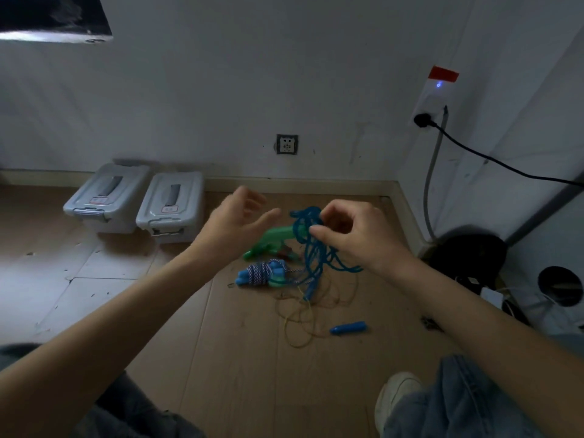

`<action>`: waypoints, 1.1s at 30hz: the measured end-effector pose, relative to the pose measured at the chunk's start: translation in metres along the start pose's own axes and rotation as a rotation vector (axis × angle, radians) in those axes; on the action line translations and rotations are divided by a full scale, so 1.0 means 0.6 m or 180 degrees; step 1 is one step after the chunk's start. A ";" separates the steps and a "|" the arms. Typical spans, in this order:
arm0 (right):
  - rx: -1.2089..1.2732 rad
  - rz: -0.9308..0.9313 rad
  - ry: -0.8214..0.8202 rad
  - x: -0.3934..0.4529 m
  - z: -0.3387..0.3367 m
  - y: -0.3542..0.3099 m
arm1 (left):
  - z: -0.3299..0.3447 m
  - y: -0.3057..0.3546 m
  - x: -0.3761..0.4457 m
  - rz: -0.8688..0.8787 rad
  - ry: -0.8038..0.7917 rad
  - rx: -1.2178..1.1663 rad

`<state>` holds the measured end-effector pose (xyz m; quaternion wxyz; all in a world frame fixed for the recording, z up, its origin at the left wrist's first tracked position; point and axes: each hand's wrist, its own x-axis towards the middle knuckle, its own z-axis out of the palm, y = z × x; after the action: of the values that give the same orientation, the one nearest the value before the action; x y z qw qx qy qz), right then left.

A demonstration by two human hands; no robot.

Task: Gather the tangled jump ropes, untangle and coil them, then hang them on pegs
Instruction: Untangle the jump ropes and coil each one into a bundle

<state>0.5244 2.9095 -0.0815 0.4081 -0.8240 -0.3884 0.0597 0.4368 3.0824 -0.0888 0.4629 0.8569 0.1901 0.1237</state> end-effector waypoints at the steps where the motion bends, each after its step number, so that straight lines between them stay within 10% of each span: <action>1: 0.0162 0.0082 0.0020 0.000 -0.001 -0.001 | 0.000 0.004 -0.003 0.0065 -0.0045 -0.0035; 8: 0.1618 0.0221 -0.0588 -0.003 -0.003 -0.003 | 0.016 0.020 -0.013 -0.0149 -0.0239 -0.0886; 15: -0.0189 0.0277 -0.0739 0.005 0.001 0.024 | -0.003 0.031 -0.018 -0.0448 -0.0601 -0.2035; 22: 0.1798 0.0611 -0.1212 0.004 0.011 0.012 | -0.018 0.039 -0.019 -0.0587 -0.1302 -0.2593; 29: 0.1062 0.1157 -0.0303 0.016 -0.018 0.030 | -0.033 0.002 -0.006 -0.0581 -0.0658 -0.0919; 33: 0.0201 0.0912 0.0393 0.018 -0.007 0.040 | -0.033 0.009 -0.013 -0.0732 -0.1227 -0.0556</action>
<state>0.5481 2.9056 -0.0934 0.4443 -0.8598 -0.2391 0.0788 0.4231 3.0913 -0.0738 0.5740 0.7941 0.1832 -0.0797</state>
